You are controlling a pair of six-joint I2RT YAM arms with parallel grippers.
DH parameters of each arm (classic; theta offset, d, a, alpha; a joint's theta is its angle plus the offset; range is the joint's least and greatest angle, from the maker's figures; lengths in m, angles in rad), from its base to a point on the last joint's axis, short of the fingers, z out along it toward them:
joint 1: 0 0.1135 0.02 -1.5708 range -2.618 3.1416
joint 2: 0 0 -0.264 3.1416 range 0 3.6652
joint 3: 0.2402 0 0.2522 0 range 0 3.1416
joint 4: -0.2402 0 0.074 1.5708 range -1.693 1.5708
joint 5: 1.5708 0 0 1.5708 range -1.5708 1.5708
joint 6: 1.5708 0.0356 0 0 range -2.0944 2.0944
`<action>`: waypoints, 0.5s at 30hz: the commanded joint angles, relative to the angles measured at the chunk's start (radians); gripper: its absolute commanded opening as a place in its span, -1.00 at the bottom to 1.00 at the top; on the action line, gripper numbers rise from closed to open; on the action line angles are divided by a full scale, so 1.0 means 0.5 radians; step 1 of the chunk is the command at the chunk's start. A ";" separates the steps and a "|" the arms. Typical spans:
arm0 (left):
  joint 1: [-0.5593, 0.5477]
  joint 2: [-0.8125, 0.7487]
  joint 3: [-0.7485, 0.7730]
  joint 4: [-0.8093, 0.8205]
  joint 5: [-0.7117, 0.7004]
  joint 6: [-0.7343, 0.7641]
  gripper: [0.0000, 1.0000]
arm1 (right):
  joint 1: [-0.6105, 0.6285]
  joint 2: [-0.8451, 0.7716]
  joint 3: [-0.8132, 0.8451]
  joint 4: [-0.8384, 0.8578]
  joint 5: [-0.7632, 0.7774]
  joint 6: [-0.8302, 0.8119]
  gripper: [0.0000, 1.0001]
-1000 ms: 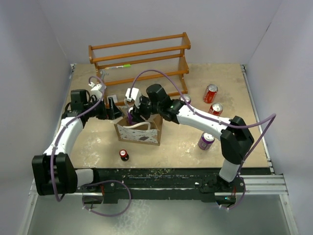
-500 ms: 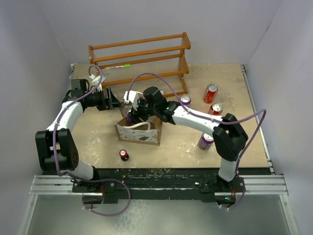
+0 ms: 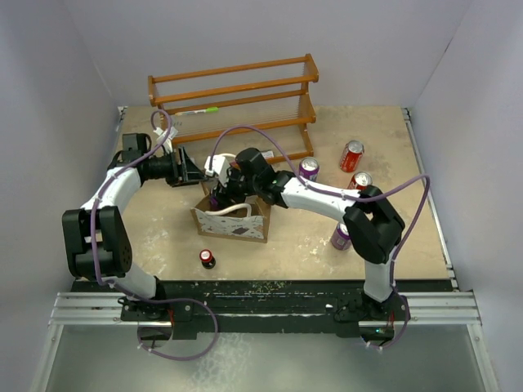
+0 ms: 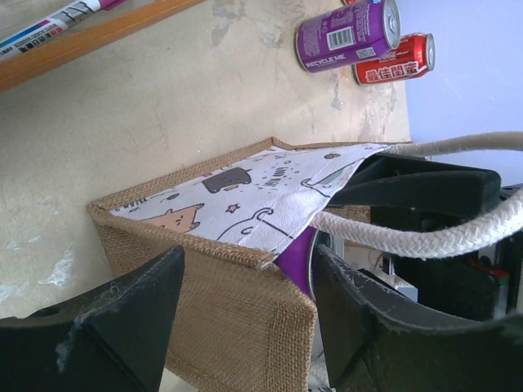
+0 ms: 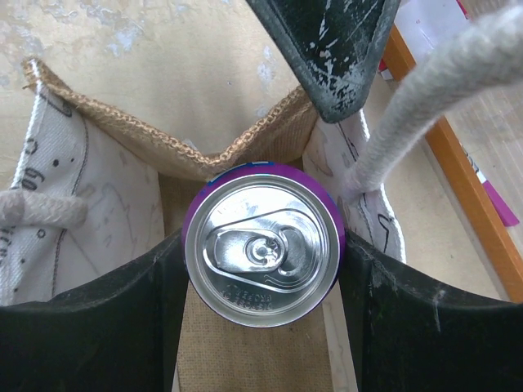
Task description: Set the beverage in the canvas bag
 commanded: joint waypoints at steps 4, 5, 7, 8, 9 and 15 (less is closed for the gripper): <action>-0.001 0.008 -0.019 0.111 0.133 -0.032 0.30 | 0.014 -0.001 0.183 0.290 -0.105 0.028 -1.00; -0.003 0.011 -0.023 0.114 0.136 -0.034 0.30 | 0.014 0.009 0.190 0.289 -0.106 0.025 -1.00; -0.004 0.019 -0.027 0.119 0.143 -0.035 0.29 | 0.014 0.029 0.212 0.287 -0.107 0.019 -1.00; -0.004 0.025 -0.030 0.120 0.145 -0.034 0.29 | 0.014 0.036 0.223 0.283 -0.102 0.019 -1.00; -0.006 0.027 -0.029 0.123 0.151 -0.033 0.29 | 0.014 0.047 0.234 0.280 -0.096 0.013 -1.00; -0.012 0.033 -0.055 0.143 0.171 -0.044 0.29 | 0.014 0.100 0.289 0.279 -0.074 0.010 -1.00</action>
